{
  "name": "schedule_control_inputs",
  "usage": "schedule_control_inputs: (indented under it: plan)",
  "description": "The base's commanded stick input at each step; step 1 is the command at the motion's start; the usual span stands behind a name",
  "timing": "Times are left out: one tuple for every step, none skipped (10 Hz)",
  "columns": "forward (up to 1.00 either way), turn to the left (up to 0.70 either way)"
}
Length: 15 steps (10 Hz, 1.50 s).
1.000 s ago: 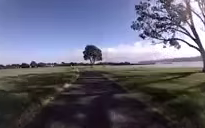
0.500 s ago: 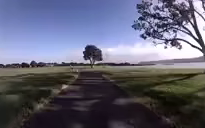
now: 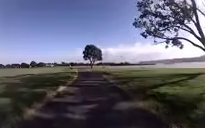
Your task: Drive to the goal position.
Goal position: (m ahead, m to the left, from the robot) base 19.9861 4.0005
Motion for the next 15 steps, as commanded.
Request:
schedule_control_inputs:
  plan:
    - [0.45, 0.00]
    - [0.45, 0.00]
    - [0.45, 0.00]
    - [0.45, 0.00]
    - [0.45, 0.00]
    - [0.45, 0.00]
    - [0.45, 0.00]
    - [0.45, 0.00]
    - [0.45, 0.00]
    - [0.45, 0.00]
    - [0.45, 0.00]
    - [0.45, 0.00]
    - [0.45, 0.00]
    - [0.45, 0.00]
    - [0.45, 0.00]
